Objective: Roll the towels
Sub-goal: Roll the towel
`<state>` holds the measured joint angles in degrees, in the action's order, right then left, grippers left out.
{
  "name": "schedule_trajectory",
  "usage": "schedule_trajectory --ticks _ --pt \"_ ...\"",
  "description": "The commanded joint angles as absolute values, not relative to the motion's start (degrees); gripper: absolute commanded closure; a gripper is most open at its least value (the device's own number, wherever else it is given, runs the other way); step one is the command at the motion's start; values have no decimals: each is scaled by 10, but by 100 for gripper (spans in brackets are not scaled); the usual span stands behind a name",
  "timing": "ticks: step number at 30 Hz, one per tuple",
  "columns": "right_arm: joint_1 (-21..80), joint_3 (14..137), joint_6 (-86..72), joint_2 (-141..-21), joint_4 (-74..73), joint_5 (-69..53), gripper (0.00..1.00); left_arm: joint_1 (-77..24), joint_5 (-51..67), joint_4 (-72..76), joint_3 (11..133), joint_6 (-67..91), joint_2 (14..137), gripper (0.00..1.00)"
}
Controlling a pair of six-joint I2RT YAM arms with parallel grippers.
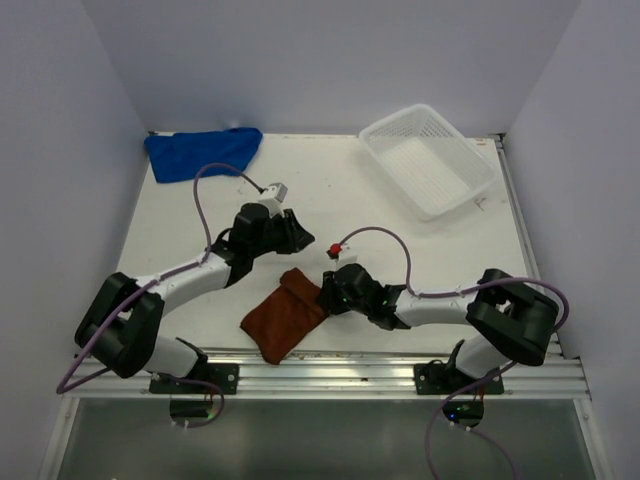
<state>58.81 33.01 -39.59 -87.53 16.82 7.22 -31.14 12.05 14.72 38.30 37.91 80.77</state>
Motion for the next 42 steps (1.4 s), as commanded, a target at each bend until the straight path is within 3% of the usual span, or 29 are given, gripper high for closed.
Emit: schedule_trajectory --ticks 1,14,21,31,42 --pt "592 344 -354 -860 142 179 94 -304 105 118 427 343 800 67" --pt "695 453 -222 -953 67 501 94 -301 127 128 483 357 847 67" --pt "758 514 -195 -1029 4 598 94 -301 148 142 476 387 853 67" --pt "829 643 -198 -1130 -152 706 88 -312 188 223 375 446 838 69" --pt "848 720 -250 -1185 -280 728 81 -335 171 247 290 447 830 69"
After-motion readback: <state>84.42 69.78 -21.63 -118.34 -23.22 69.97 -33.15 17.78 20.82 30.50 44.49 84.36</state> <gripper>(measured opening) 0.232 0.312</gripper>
